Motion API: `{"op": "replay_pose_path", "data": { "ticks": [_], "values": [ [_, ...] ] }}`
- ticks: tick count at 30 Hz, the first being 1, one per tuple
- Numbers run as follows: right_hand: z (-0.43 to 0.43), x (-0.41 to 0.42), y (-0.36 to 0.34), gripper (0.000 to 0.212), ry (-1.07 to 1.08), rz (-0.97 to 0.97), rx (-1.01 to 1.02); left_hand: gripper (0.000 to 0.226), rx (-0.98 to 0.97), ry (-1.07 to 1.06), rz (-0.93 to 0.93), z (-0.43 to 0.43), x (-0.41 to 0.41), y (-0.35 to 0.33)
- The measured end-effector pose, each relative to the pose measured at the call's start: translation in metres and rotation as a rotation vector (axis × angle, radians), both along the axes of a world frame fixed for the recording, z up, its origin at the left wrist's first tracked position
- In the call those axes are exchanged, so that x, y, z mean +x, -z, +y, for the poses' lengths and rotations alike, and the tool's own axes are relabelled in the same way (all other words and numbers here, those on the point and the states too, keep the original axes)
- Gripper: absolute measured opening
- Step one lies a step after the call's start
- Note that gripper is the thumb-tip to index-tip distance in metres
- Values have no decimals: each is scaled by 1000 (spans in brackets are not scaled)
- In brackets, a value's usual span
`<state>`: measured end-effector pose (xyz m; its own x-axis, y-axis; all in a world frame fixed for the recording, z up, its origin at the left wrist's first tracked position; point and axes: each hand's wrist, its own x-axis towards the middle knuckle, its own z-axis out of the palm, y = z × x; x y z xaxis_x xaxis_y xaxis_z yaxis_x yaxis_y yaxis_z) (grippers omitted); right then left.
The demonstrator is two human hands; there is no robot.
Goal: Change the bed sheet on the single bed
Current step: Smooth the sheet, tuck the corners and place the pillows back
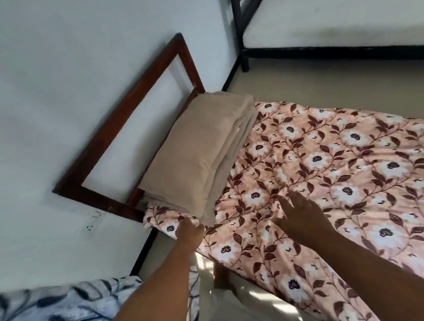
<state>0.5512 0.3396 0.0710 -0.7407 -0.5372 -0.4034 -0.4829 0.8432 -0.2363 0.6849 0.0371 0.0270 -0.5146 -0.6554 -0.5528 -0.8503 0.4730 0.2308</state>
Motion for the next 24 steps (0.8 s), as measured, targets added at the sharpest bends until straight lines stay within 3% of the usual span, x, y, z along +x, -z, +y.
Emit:
{"op": "replay_pose_path", "data": {
  "ticks": [5, 10, 13, 18, 21, 24],
  "values": [
    [-112, 23, 62, 79, 91, -129, 51, 70, 174, -185, -27, -115, -7, 81],
    [-201, 49, 117, 81, 246, -360, 130, 93, 299, -438, -80, -199, -13, 161],
    [-230, 58, 146, 81, 383, -447, 151, 78, 269, -472, -115, -221, -15, 194],
    [-249, 65, 191, 75, 573, -551, 124, 85, 259, -538, -107, -247, -21, 236],
    [-254, 62, 221, 75, 618, -587, 133, 75, 174, -581, -96, -265, -23, 262],
    [-257, 54, 251, 76, 567, -610, 164, 83, 71, -609, -173, -286, -23, 284]
  ]
}}
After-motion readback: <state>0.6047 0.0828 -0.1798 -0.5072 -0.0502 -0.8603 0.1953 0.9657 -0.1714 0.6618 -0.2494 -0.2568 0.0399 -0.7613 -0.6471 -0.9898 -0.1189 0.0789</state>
